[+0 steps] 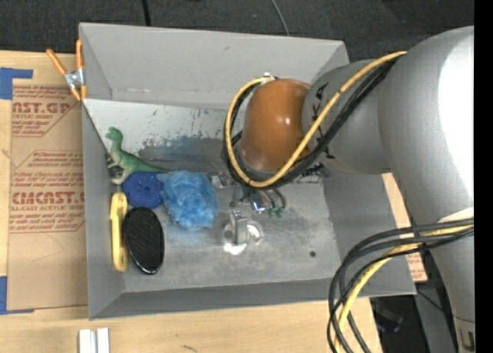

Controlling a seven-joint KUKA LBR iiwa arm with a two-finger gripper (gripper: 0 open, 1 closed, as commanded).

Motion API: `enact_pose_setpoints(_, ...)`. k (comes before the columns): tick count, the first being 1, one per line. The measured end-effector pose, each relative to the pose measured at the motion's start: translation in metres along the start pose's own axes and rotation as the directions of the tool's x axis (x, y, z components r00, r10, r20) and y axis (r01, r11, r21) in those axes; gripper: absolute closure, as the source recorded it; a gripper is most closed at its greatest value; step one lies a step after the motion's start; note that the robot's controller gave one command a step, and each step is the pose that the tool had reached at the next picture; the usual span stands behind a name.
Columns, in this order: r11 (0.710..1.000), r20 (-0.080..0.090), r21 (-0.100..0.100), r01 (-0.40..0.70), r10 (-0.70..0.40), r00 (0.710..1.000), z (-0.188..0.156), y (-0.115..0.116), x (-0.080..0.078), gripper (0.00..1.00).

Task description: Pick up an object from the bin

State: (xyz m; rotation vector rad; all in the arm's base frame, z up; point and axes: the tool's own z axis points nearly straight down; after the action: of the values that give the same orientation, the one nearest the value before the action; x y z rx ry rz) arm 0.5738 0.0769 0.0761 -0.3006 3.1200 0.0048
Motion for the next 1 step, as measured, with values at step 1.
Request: enact_pose_setpoints(1,0.990,0.001,0.002,-0.144,0.144,0.990,0.0023,0.0192,0.0077,0.00)
